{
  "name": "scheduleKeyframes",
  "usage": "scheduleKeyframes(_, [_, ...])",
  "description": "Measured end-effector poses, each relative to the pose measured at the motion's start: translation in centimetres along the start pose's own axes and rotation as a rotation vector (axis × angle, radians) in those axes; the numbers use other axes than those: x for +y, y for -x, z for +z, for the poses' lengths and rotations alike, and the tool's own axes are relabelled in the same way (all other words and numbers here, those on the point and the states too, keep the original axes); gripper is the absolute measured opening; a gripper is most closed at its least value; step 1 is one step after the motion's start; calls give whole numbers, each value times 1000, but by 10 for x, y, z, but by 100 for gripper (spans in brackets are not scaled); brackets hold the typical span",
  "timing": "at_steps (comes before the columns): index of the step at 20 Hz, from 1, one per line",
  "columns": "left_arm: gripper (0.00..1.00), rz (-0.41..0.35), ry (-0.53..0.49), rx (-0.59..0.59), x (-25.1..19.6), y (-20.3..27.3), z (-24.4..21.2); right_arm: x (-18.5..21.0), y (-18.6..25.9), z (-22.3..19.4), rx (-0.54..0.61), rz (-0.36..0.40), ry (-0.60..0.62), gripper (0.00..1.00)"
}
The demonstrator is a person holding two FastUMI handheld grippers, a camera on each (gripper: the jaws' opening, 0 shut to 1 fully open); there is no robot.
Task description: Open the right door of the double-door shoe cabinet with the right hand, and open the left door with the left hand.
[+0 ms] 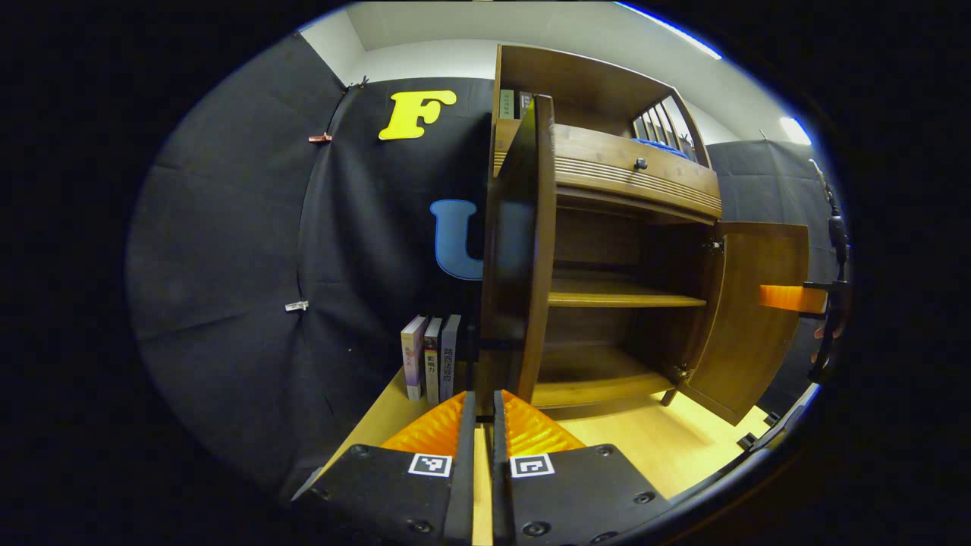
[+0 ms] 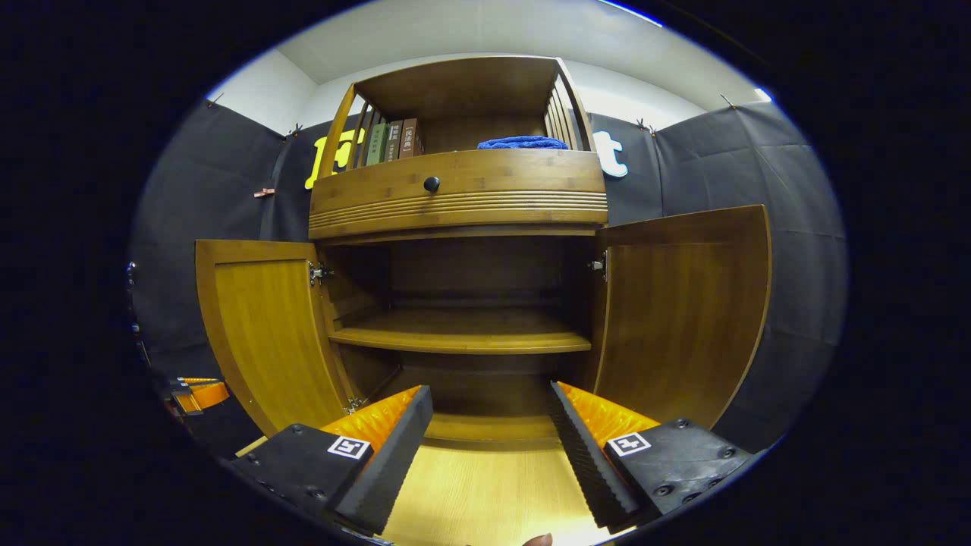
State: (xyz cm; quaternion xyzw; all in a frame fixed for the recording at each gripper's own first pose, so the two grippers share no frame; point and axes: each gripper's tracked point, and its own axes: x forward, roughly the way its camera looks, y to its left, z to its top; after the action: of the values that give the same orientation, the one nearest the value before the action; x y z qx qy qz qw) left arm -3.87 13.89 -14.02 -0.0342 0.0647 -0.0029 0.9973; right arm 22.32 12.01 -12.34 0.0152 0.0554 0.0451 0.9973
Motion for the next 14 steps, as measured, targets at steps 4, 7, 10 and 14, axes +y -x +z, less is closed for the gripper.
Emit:
scheduleKeyframes(4, [24, 5, -9, -15, -25, 7, 8, -5, -7, 7, -25, 7, 12, 100])
scheduleKeyframes(7, [31, -25, -21, -34, -60, 7, 17, -9, -7, 9, -35, 23, 0, 98])
scheduleKeyframes(10, [68, -24, -46, -46, -90, 1, 27, -23, -5, 8, -26, 39, -1, 98])
scheduleKeyframes(14, [92, -82, -9, -109, -135, -8, 50, -48, -7, 7, -53, 16, 68, 98])
